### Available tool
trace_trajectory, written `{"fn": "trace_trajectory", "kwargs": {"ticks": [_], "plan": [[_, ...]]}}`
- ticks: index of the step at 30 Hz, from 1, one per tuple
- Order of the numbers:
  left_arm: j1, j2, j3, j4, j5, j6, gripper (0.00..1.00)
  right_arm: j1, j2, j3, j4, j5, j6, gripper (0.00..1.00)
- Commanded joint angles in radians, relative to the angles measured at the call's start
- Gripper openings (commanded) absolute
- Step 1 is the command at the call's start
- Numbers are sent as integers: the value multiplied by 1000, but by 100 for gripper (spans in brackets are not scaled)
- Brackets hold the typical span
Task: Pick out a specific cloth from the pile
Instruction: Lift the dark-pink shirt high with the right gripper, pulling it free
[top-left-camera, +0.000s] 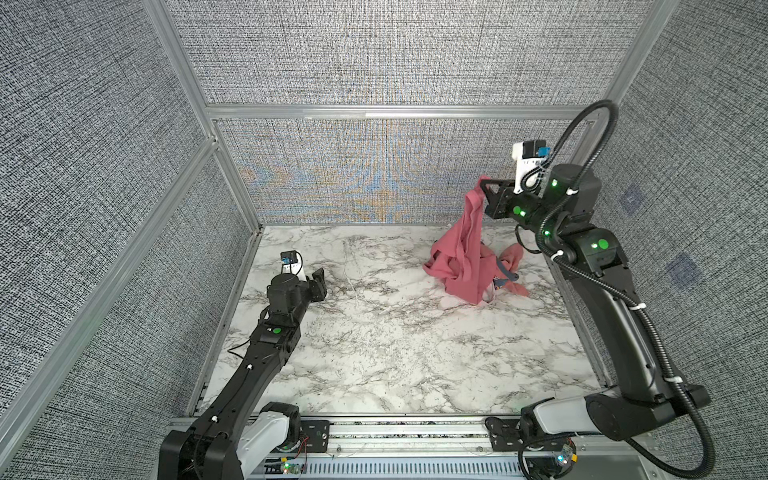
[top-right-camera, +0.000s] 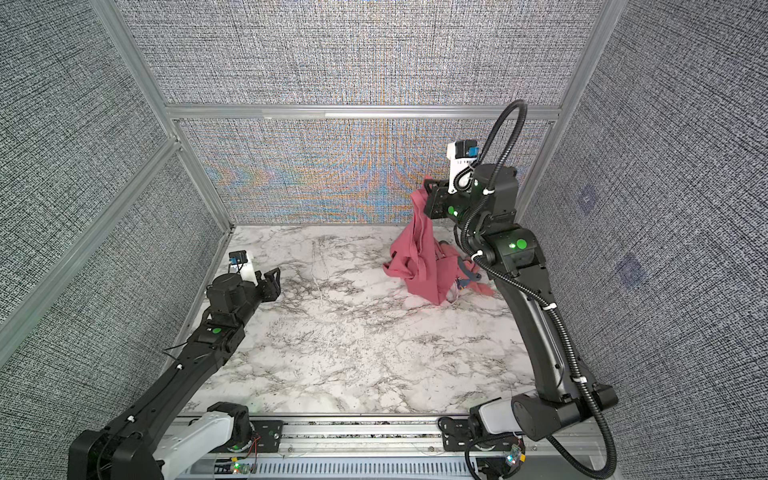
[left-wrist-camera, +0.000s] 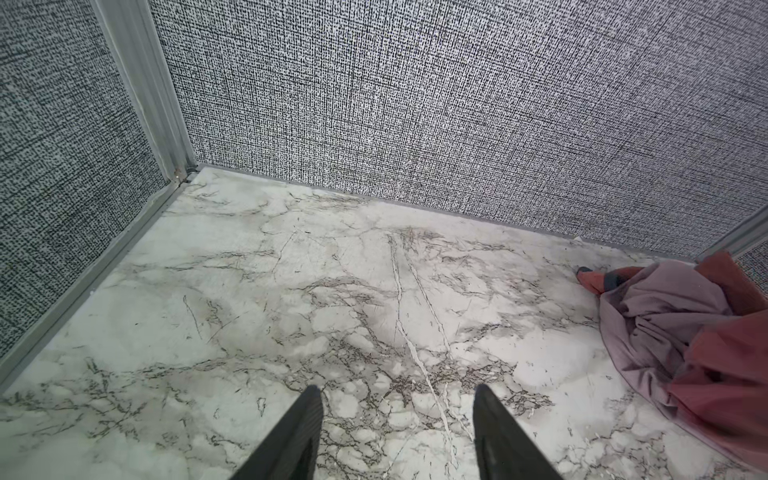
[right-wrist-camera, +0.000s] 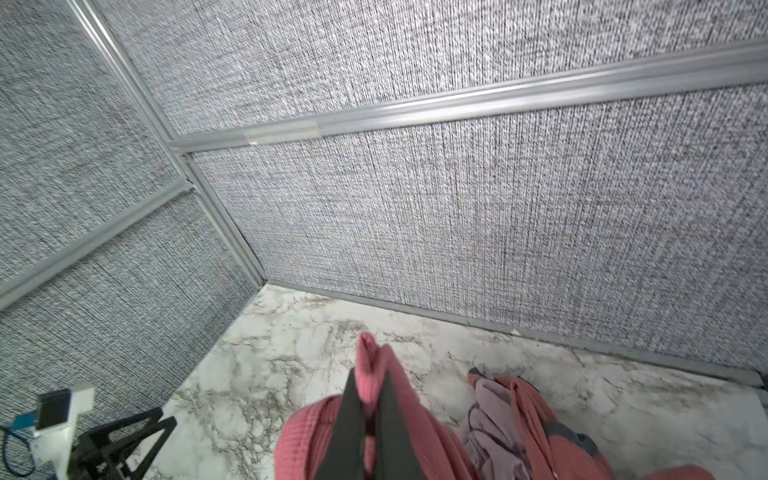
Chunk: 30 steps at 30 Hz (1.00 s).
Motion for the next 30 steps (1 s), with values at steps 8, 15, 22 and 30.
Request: {"fn": "trace_trajectory", "kwargs": {"ticks": [8, 15, 22, 30], "plan": [[0, -41, 7, -6, 29, -26, 60, -1, 41, 251, -37, -219, 52, 0], [0, -76, -13, 5, 7, -36, 60, -1, 68, 368, -27, -332, 83, 0], [0, -91, -7, -7, 9, -45, 59, -1, 131, 498, -41, -422, 133, 0], [0, -146, -8, -41, -20, -62, 59, 5, 172, 473, -14, -492, 190, 0]]}}
